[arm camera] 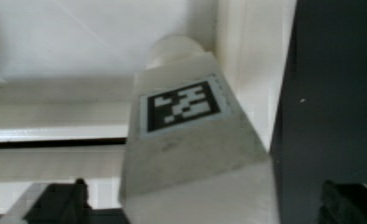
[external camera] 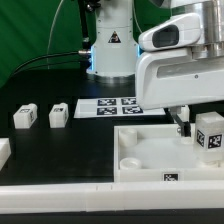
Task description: Assemble one leg
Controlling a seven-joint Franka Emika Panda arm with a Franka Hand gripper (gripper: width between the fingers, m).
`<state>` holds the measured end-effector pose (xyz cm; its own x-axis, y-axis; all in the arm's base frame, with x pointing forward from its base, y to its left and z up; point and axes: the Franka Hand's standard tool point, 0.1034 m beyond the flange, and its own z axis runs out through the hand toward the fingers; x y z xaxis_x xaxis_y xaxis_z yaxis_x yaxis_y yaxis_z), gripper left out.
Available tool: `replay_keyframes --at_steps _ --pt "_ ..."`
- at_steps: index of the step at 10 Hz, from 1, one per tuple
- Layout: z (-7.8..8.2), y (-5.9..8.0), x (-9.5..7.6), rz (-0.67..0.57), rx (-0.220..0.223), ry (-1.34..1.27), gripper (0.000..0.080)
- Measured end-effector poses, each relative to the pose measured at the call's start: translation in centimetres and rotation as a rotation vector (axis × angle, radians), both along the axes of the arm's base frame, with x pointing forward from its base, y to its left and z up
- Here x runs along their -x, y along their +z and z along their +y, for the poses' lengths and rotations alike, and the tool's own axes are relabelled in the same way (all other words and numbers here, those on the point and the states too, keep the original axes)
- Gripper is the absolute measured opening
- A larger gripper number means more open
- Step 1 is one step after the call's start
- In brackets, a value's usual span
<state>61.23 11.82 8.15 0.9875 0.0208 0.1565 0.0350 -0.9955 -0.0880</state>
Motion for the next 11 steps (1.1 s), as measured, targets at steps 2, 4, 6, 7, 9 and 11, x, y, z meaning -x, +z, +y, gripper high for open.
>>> replay_keyframes --at_steps 2,4,6,7,9,11 --pt "-0.54 -0.22 0.31 0.018 0.007 0.028 0.0649" --pt "-0.6 -0.12 0.41 0.027 0.009 0.031 0.0649" --pt "-0.58 -0.27 0.48 0.03 0.009 0.031 0.0521" --pt "-0.58 -0.3 0.49 0.03 0.009 0.031 0.0381" --pt "-0.57 -0.3 0.49 0.03 0.009 0.031 0.0289" --pt "-0.59 -0.3 0.49 0.033 0.003 -0.003 0.029"
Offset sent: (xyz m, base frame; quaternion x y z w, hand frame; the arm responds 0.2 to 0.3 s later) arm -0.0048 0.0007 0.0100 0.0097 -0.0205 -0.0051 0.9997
